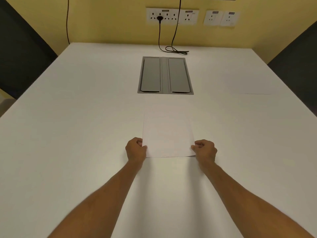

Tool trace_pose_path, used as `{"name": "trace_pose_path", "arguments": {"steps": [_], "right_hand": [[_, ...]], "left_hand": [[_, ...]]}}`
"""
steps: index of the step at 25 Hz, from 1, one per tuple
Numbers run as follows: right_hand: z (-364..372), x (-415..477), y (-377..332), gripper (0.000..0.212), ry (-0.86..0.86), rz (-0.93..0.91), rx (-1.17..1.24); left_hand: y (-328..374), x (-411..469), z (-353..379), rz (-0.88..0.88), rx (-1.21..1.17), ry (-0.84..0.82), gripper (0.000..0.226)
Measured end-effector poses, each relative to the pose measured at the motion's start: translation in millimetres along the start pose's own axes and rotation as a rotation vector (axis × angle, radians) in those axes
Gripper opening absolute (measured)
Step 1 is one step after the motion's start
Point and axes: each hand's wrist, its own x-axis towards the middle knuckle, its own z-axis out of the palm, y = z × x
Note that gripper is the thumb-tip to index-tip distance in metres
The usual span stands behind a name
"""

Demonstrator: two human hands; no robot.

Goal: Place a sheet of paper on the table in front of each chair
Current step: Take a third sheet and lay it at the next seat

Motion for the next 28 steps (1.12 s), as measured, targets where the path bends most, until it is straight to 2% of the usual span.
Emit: {"name": "trace_pose_path", "arguments": {"steps": [6, 11, 19, 22, 28], "right_hand": [[0.0, -4.7, -3.0, 0.016, 0.067, -0.087, -0.065], [-4.0, -8.1, -4.2, 0.011, 0.018, -0.147, 0.027], [-10.2, -16.3, -5.0, 0.012, -0.088, 0.035, 0.464], [-16.8, -25.4, -4.9, 0.013, -0.126, 0.066, 0.535], [-47.1, -70.5, -15.4, 0.01, -0.279, 0.11, 0.611]], "left_hand": [[-0.5, -0.6, -0.2, -0.004, -0.022, -0.006, 0.03], [-0.3, -0.1, -3.3, -0.038, -0.035, -0.03, 0.034], [5.2, 1.7, -13.8, -0.212, -0.192, -0.018, 0.032], [12.1, 2.9, -24.4, -0.237, -0.311, -0.085, 0.025], [36.0, -26.9, -68.5, -0.179, -0.45, -0.175, 0.02]]}}
